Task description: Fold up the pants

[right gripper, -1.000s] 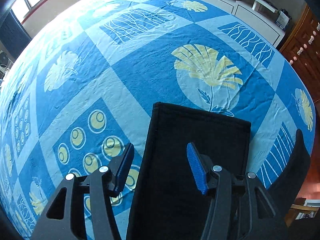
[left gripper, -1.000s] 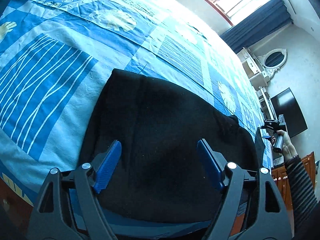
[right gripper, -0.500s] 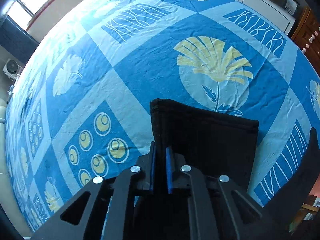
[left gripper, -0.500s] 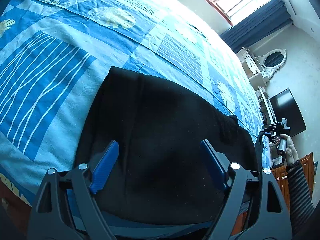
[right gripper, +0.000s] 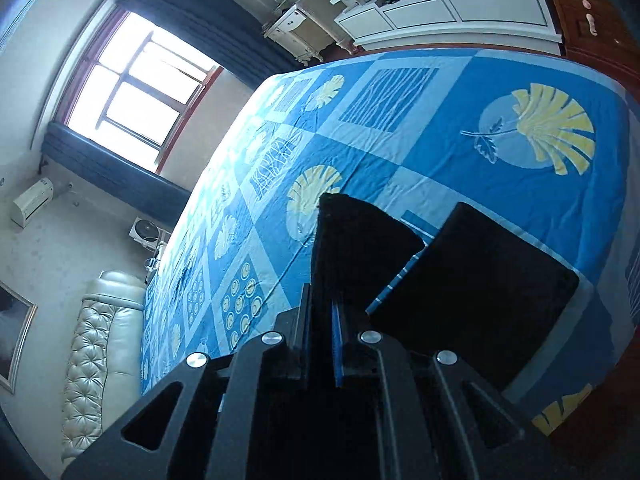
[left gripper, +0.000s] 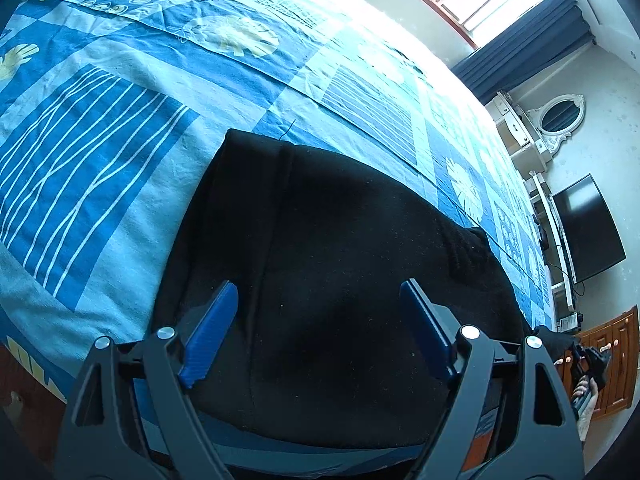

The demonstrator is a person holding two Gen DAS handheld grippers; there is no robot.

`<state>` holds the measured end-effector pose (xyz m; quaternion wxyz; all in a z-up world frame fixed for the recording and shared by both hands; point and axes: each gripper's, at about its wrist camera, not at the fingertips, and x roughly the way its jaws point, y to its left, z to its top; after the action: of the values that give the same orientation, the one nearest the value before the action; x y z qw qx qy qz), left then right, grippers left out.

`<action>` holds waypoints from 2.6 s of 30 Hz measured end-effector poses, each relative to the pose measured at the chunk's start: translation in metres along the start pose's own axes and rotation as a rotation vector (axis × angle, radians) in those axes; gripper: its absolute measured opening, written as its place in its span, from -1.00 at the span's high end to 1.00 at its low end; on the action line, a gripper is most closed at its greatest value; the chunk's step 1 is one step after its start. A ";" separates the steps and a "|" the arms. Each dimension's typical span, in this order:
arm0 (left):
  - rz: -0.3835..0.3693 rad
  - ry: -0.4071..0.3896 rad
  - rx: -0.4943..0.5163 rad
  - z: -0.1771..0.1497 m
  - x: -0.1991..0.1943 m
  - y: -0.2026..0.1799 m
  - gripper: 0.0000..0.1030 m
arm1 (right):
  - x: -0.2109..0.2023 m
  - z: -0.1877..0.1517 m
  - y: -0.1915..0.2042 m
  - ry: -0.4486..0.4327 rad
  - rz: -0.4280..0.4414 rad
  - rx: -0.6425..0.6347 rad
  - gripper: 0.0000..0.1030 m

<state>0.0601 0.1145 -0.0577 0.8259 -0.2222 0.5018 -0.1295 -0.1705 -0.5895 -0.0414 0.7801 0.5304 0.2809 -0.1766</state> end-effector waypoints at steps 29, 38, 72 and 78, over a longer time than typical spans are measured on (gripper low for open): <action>0.100 -0.027 0.006 -0.007 0.008 -0.012 -0.66 | -0.040 0.044 -0.013 -0.101 0.110 -0.052 0.88; 0.130 -0.014 0.053 -0.007 0.013 -0.019 -0.75 | -0.008 0.006 -0.115 -0.013 0.034 0.119 0.87; 0.050 -0.048 0.128 -0.023 -0.002 -0.020 -0.77 | 0.102 -0.205 0.066 0.468 0.242 -0.032 0.43; 0.065 -0.048 0.190 -0.030 0.000 -0.026 -0.77 | 0.104 -0.214 0.065 0.472 0.214 -0.039 0.85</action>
<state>0.0336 0.0847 -0.0565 0.8589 -0.1296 0.4741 -0.1439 -0.1059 -0.3644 -0.1190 0.7174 0.5684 0.4007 0.0413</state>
